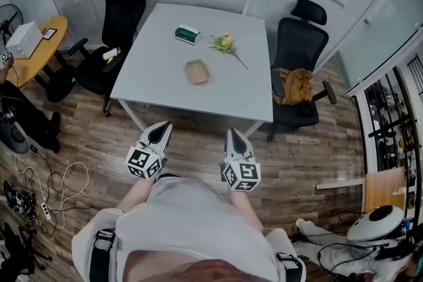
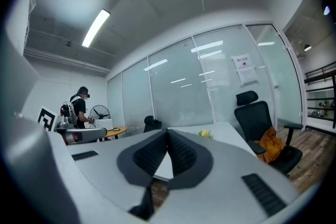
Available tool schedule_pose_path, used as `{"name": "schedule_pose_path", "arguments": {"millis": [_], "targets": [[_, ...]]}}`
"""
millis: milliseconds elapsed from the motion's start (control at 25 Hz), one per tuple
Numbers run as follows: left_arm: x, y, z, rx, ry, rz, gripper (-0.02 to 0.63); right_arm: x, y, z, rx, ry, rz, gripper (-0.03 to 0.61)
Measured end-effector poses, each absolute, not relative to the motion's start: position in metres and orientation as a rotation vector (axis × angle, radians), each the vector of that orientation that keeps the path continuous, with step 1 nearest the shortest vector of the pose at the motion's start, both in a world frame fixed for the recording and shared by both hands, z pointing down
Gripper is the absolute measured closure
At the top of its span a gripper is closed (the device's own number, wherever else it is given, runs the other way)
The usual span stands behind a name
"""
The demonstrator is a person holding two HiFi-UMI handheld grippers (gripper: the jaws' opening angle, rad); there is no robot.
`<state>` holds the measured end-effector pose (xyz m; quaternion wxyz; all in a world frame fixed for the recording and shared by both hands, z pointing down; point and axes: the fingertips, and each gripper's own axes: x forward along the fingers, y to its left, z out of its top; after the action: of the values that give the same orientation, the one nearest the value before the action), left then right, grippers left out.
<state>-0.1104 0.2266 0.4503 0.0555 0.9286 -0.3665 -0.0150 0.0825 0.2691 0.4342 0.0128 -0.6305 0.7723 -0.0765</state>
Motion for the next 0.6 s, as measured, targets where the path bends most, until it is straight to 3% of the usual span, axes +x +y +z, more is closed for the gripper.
{"name": "schedule_pose_path", "arguments": {"millis": [600], "targets": [[-0.096,0.180,0.459,2.800,-1.092,-0.049,0.603,0.100,0.226,0.439,-1.980,2.368,-0.245,0.571]]}}
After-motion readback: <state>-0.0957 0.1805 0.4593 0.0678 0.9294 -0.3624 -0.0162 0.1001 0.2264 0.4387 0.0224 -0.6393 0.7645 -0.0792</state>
